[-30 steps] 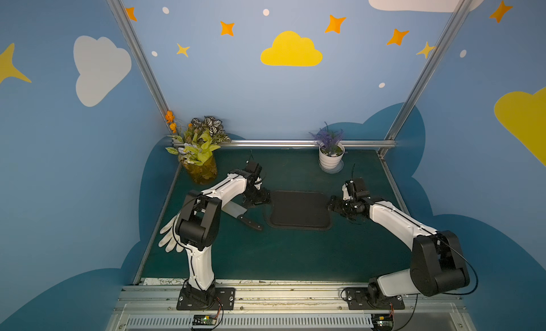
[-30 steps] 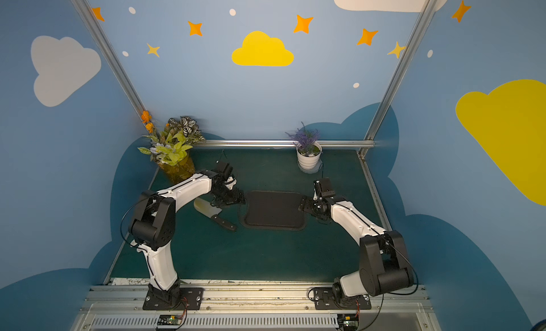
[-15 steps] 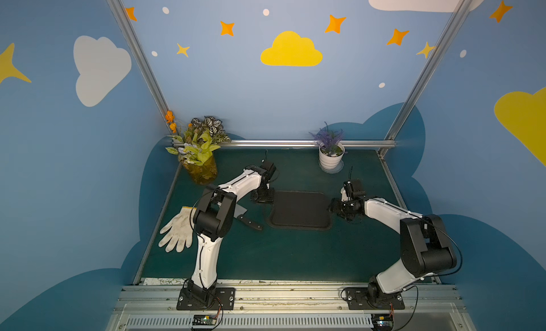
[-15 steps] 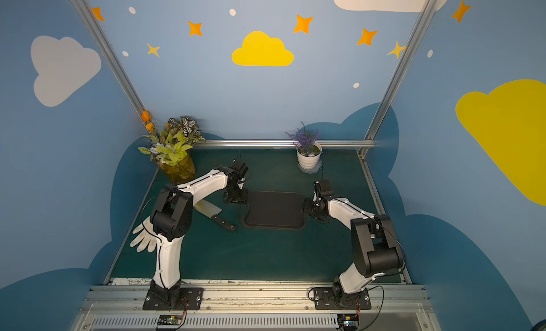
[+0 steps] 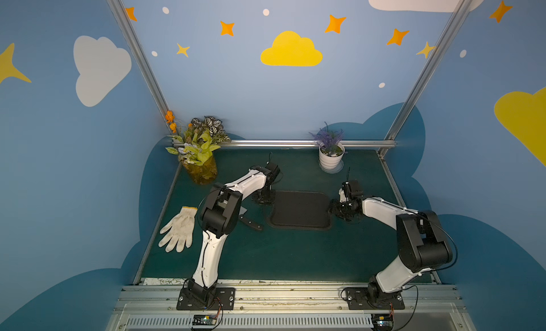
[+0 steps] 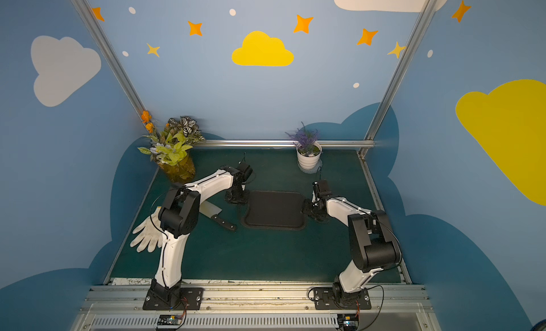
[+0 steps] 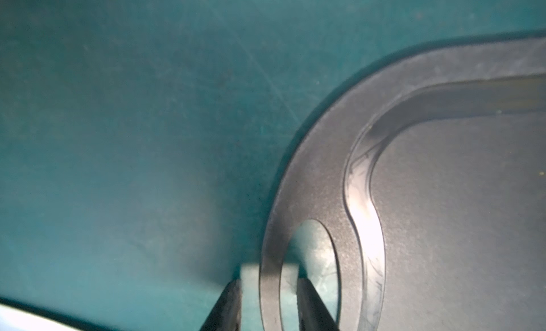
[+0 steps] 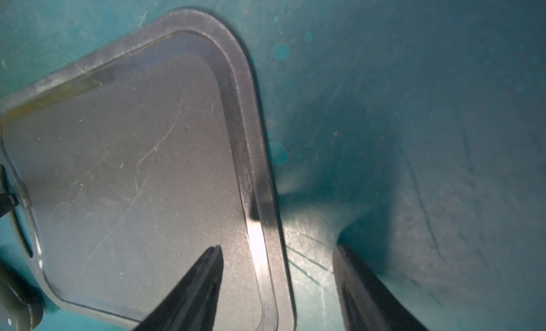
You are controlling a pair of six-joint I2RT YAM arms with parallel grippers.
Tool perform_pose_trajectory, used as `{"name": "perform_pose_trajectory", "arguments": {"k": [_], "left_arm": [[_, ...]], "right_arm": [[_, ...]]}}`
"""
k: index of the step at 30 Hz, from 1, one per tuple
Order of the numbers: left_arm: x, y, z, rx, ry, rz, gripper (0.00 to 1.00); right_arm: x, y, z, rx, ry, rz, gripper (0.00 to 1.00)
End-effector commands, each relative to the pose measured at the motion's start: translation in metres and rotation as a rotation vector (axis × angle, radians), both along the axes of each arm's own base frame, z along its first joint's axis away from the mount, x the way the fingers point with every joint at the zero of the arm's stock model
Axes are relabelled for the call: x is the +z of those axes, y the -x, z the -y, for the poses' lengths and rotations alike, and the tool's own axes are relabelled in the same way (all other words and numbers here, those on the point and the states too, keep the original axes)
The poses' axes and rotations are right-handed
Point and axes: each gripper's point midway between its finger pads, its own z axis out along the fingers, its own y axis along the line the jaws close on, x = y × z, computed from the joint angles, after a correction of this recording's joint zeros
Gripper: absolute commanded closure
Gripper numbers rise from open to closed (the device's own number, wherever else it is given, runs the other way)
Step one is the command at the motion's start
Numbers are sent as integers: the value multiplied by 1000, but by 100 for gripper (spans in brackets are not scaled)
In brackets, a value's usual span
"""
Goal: Align the knife with the edge of the cutting board
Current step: Move the work surface to the center of the board.
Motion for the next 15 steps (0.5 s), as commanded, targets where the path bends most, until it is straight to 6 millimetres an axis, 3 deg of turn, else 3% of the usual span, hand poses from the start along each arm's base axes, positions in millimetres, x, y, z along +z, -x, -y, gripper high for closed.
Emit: {"name": "perform_pose_trajectory", "arguments": {"k": [1,15], "left_arm": [[-25,18,-12,-22,-91,-85,69],[-28,39,-23,-39,-194,-107,80]], "right_arm": [[-14,5,-6,30,5,-30,36],[-21,13,-22,76,43,-59,36]]}}
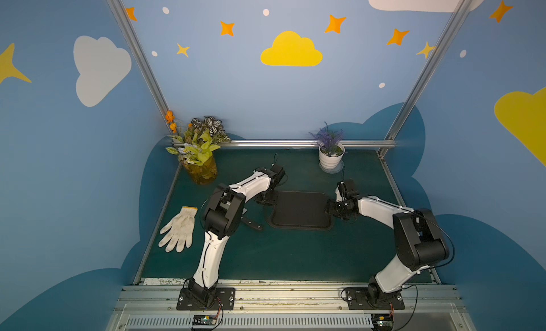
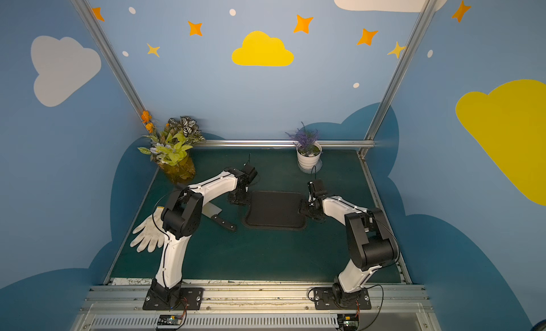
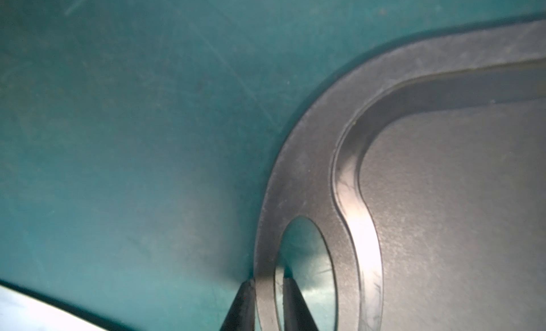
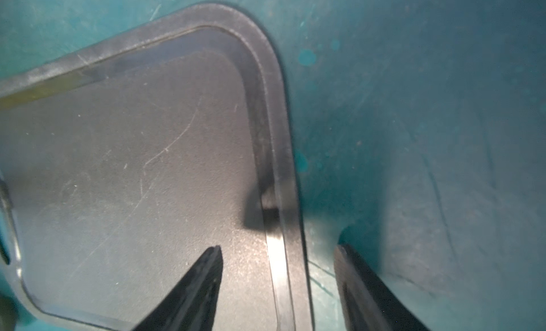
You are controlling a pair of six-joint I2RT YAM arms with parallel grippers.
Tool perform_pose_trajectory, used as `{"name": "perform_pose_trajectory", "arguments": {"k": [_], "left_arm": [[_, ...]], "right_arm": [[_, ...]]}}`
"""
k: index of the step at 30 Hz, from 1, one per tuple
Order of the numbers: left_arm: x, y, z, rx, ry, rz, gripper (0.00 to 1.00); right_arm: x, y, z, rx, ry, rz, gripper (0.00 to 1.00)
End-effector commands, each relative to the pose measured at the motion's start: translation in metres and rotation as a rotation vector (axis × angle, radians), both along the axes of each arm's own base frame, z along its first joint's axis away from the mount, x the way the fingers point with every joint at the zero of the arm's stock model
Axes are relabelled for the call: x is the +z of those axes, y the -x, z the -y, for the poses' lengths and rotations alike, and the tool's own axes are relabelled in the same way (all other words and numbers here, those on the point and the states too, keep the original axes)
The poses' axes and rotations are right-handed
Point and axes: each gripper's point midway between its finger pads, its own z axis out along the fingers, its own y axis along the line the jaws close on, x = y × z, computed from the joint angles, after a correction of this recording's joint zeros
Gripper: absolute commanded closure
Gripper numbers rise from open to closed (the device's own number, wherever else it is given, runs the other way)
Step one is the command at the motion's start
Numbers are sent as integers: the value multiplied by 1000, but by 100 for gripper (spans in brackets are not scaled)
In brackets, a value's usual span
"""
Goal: Align the knife with the edge of the cutting board
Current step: Move the work surface to the center of the board.
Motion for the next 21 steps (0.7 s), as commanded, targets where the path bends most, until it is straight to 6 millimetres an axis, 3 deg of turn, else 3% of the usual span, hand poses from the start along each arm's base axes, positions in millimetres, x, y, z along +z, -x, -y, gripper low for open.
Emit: {"name": "perform_pose_trajectory", "arguments": {"k": [1,21], "left_arm": [[-27,38,-28,3,-127,-145,80],[-29,66,-39,11,-154,-199,82]], "right_arm": [[-21,18,-11,40,-11,-82,36],[-30,37,-32,92,1,-101,37]]}}
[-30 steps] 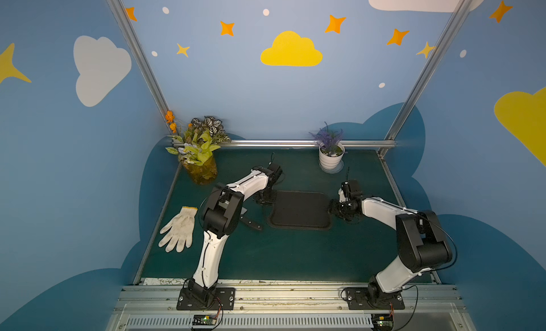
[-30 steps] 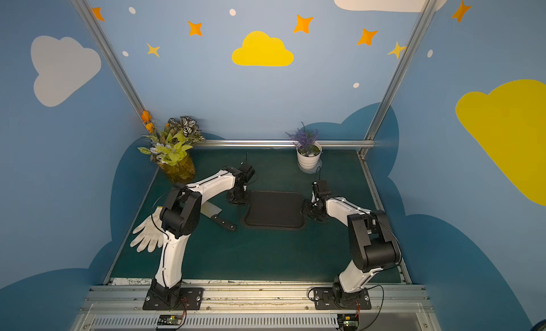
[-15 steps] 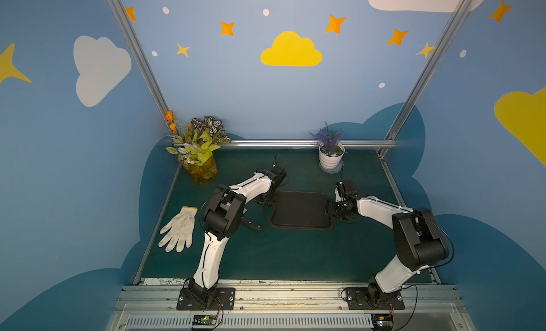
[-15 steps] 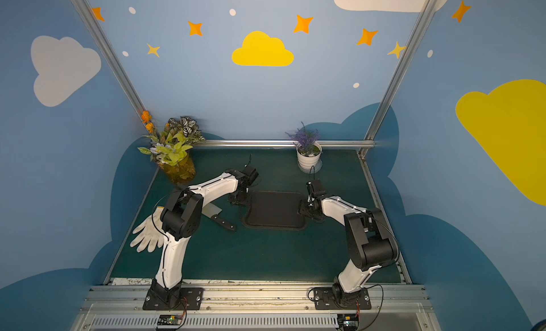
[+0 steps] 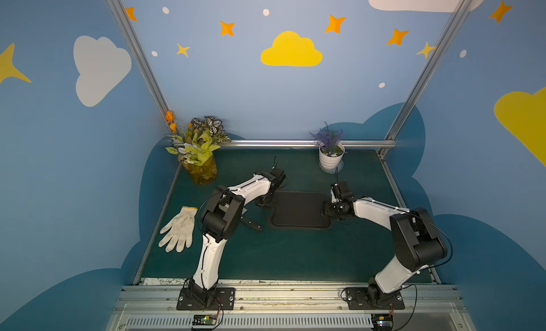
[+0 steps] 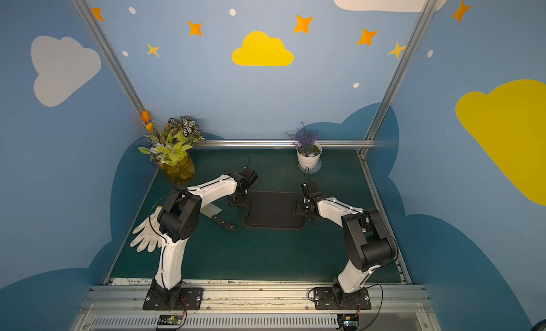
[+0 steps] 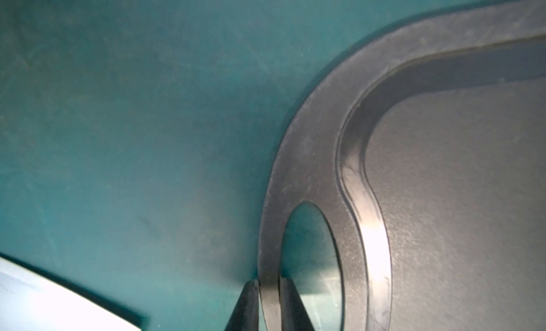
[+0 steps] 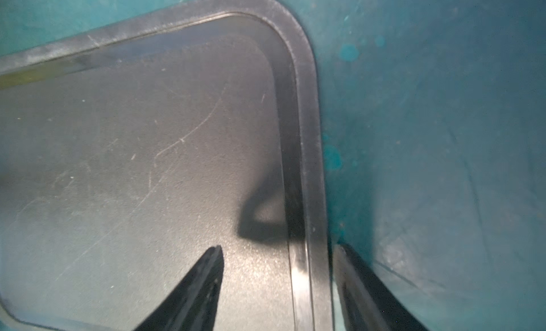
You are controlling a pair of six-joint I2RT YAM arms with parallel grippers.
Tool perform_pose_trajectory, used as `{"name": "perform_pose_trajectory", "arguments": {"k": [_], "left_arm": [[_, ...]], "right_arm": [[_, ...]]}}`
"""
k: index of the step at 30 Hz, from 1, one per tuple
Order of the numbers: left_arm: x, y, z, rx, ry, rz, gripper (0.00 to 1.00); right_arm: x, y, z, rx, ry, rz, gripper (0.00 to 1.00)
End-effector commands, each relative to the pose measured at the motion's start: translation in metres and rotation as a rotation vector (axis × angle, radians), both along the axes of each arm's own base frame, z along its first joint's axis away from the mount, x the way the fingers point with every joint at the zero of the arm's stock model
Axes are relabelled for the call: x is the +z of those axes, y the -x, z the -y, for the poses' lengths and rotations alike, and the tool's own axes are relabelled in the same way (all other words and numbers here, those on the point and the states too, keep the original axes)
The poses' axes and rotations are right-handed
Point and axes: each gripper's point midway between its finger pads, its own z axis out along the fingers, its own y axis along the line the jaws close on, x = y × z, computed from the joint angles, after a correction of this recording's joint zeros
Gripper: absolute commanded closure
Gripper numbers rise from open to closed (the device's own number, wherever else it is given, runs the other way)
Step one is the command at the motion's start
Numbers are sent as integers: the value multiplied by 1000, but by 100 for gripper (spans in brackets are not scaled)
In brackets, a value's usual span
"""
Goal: Align the knife with the edge of the cutting board
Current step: Move the work surface to the center of the board.
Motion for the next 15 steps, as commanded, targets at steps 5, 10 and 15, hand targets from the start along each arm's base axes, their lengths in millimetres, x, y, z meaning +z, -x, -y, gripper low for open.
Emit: {"name": "perform_pose_trajectory", "arguments": {"k": [5,10,15], "left_arm": [[-29,52,-35,8,-132,-223,82],[-31,48,-41,30,-128,-231,83],[-29,43,-51,51,-132,-222,83]], "right_arm": [[-28,29,-24,53,-42,-137,37],[-22,23,-32,53,-53,-120,37],[-18,20,-40,61,-60,-106,37]]}}
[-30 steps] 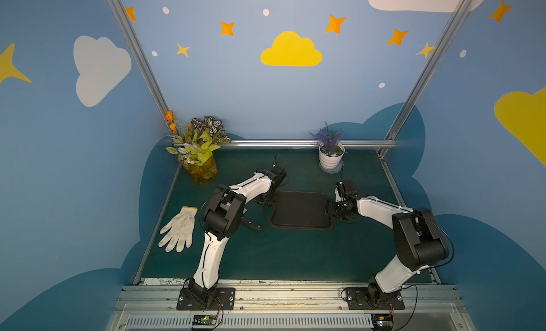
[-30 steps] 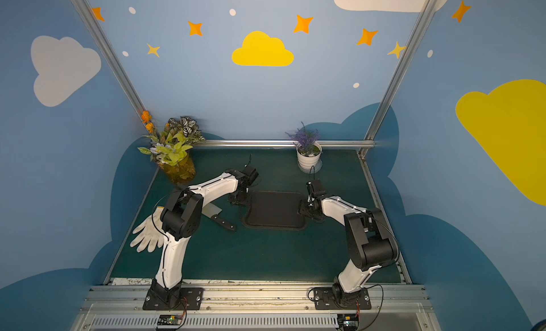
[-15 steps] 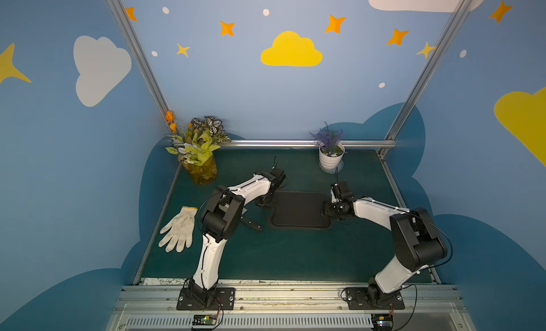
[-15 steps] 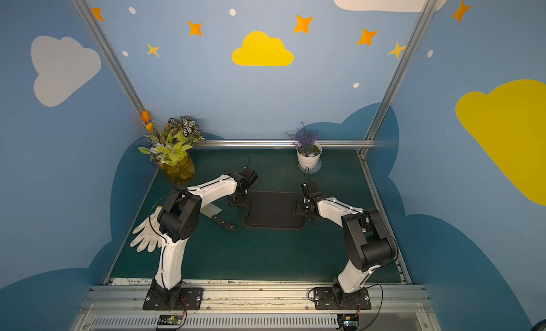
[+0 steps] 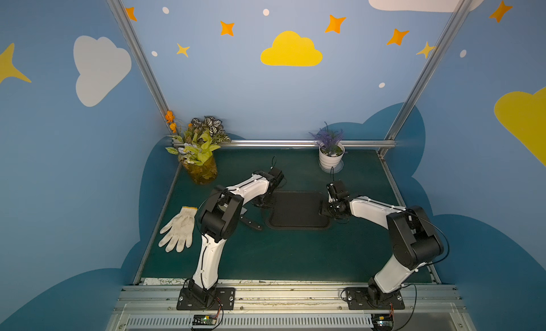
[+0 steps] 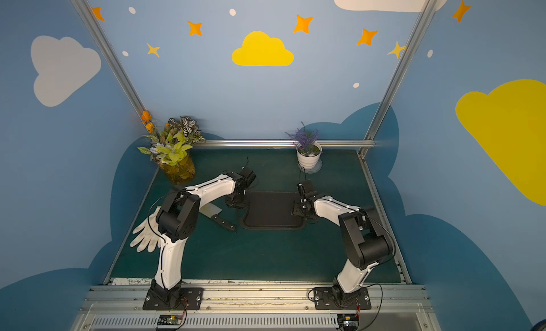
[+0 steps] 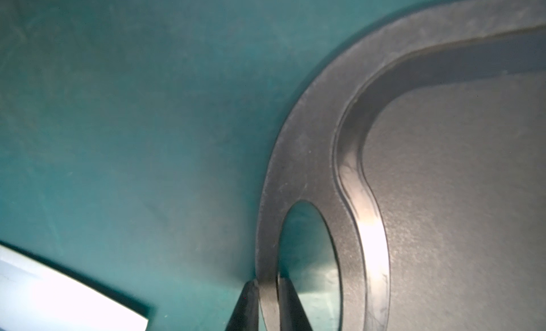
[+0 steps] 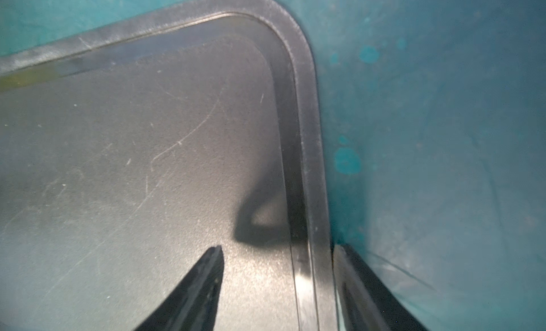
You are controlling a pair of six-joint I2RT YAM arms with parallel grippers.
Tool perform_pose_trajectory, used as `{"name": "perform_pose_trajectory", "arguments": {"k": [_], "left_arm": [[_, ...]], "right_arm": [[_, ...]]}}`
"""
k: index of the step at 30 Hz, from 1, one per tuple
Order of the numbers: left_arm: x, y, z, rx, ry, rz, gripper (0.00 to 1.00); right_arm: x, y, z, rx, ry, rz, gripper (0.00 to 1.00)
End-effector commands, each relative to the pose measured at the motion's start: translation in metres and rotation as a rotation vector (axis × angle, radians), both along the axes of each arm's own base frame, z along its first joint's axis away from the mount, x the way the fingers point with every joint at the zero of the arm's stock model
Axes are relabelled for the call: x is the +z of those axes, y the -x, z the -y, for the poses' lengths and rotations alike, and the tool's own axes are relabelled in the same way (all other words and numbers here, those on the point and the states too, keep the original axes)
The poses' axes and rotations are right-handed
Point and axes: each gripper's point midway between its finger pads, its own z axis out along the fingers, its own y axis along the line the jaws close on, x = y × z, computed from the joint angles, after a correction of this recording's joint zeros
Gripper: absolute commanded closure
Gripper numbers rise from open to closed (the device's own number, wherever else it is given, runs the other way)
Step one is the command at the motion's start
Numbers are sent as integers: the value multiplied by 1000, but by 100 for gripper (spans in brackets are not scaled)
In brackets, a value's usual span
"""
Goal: Align the knife with the edge of the cutting board
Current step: Move the work surface to the center of the board.
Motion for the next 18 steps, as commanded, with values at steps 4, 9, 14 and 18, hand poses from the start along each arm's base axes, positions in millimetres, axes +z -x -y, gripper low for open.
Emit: {"name": "perform_pose_trajectory", "arguments": {"k": [4,9,14,18], "left_arm": [[-28,38,-45,39,-128,-193,84],[-30,36,-49,50,-132,-196,84],[-28,33,-54,64,-130,-192,83],[-28,30,-55,67,-127,-190,84]], "right_arm": [[-17,22,-32,58,-82,-103,37],[-16,22,-36,59,-77,-100,38],[-15,22,-37,66,-60,-103,38],[-16,24,-36,67,-52,-108,38]]}}
